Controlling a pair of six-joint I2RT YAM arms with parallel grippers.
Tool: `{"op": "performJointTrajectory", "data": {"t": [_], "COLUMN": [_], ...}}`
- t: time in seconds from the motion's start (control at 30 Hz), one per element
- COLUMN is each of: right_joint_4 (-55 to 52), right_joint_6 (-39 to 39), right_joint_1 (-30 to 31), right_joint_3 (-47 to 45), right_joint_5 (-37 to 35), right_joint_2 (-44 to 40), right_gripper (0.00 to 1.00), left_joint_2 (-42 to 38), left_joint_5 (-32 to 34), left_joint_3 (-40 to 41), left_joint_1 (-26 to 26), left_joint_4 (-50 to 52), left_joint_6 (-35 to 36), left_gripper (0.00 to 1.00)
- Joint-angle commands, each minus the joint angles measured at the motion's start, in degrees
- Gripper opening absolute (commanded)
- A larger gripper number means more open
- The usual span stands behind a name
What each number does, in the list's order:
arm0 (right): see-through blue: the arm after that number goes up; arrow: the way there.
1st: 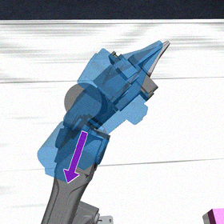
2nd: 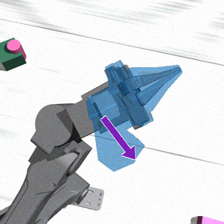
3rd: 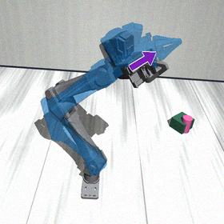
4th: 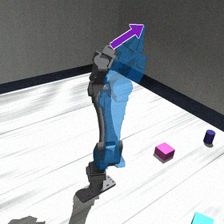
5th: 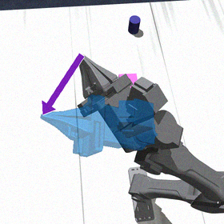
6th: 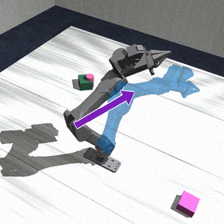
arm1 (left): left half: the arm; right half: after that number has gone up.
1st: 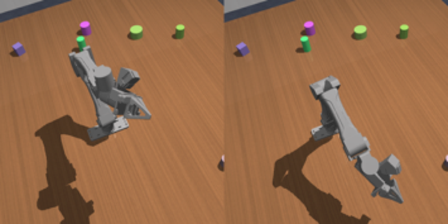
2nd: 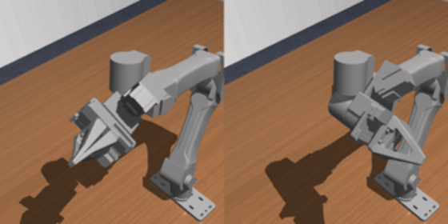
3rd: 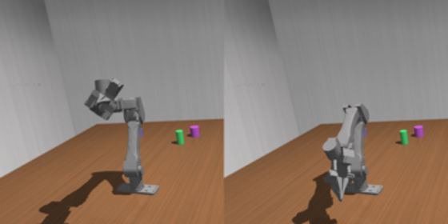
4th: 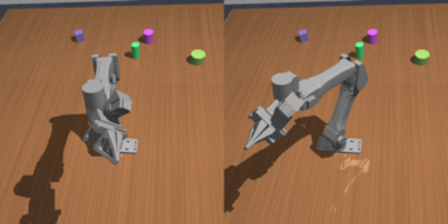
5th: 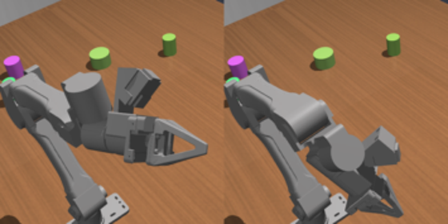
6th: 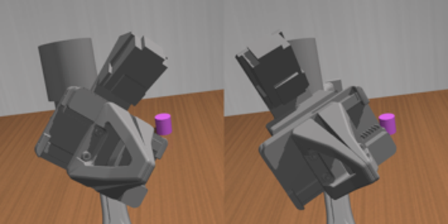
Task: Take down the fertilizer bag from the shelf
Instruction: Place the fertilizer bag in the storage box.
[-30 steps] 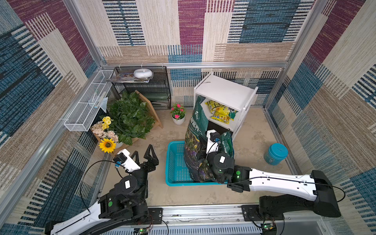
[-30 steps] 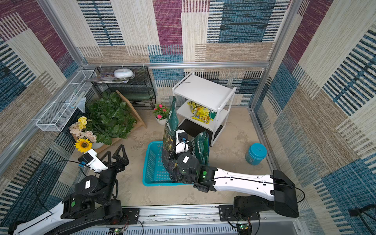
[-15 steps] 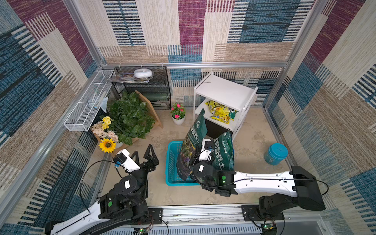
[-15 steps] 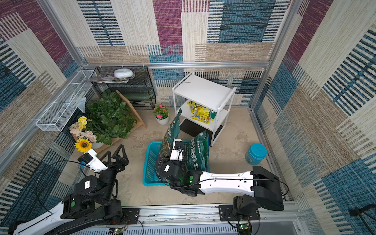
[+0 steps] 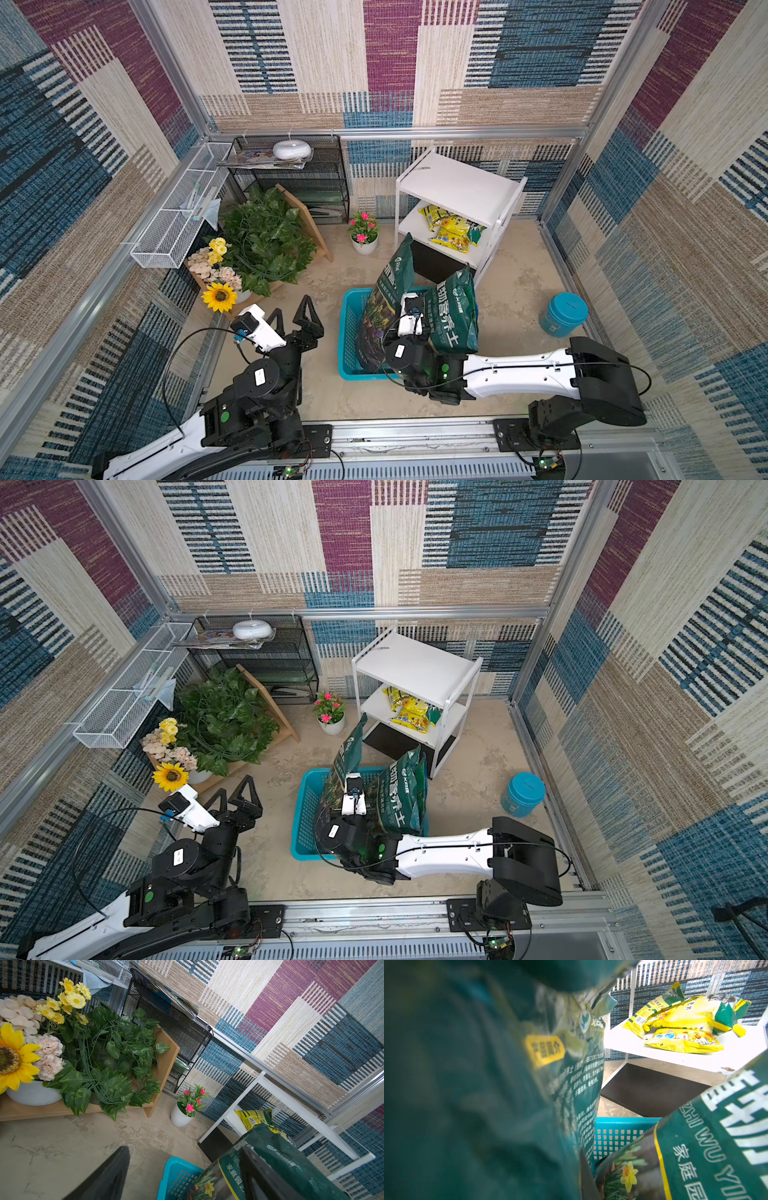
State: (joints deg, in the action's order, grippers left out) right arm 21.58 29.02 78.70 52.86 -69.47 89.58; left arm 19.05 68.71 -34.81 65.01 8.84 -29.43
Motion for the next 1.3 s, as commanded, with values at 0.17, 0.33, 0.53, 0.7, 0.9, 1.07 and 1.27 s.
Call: {"op": "performJointTrajectory", "data": {"t": [0.17,0.33,0.53,0.7,0.9,1.07,1.27], "right_joint_4": [-3.99,-16.95,-45.25,-76.23,-99.98,-99.94,-99.95], "right_joint_6": [6.6,17.78,44.97,74.81,92.61,90.04,82.51], "right_joint_1": [2.71,4.68,7.5,10.31,10.78,10.89,11.0], "right_joint_3": [1.28,3.67,9.83,19.88,30.91,31.01,33.36], "right_joint_5": [-5.03,-6.73,-10.04,-13.42,-14.91,-17.02,-18.3], "right_joint_2": [0.27,0.65,5.19,14.09,25.73,22.79,16.54], "right_gripper": [0.0,0.0,0.0,0.0,0.17,0.77,0.99], "left_joint_2": [0.02,-0.06,-0.04,-0.15,-0.27,-0.24,-0.23], "left_joint_5": [0.18,0.23,0.23,0.29,0.42,0.32,0.46], "left_joint_3": [0.35,0.35,0.36,0.35,0.43,0.44,0.44], "left_joint_1": [0.01,0.01,0.0,0.0,-0.05,-0.05,-0.01], "left_joint_4": [-0.07,-0.05,-0.08,-0.05,-0.07,-0.12,-0.19], "left_joint_6": [0.17,0.19,0.16,0.09,0.21,0.2,0.29], "left_gripper": [0.86,0.86,0.86,0.86,0.86,0.86,0.86]}}
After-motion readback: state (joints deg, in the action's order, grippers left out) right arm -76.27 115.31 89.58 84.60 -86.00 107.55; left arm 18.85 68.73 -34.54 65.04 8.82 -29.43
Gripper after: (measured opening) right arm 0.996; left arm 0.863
